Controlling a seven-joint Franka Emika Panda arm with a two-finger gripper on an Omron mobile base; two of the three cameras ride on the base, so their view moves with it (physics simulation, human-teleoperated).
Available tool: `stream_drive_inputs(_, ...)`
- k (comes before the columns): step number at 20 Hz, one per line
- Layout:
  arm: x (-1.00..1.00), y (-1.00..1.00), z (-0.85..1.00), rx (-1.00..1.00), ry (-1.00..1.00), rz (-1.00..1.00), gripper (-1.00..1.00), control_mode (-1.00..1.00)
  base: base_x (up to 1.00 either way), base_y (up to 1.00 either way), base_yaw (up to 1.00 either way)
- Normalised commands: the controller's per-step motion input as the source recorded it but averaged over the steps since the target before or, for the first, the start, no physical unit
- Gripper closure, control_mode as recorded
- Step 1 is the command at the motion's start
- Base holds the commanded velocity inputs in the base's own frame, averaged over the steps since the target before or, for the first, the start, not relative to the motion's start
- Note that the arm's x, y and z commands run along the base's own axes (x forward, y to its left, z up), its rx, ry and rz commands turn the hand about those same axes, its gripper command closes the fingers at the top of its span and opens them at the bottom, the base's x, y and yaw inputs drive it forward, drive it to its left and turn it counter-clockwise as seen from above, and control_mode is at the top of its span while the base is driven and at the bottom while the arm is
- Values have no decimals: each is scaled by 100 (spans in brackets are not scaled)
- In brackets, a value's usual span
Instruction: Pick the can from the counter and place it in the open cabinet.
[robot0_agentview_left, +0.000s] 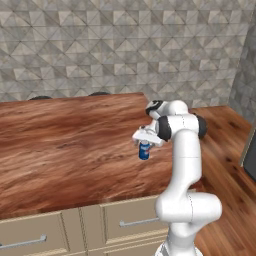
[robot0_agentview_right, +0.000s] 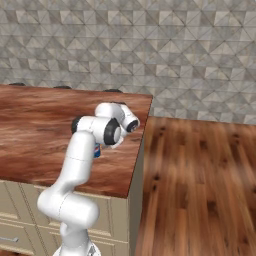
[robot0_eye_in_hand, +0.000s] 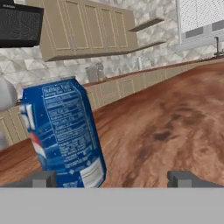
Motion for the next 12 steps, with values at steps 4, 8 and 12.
stream_drive_inputs(4, -13, 0, 0, 3, 11, 2, -100, -100, 0, 0, 0)
stream_drive_inputs(8, -17, 0, 0, 1, 3, 5, -100, -100, 0, 0, 0)
stream_drive_inputs(12, -28, 1, 0, 0, -1, 4, -100, -100, 0, 0, 0)
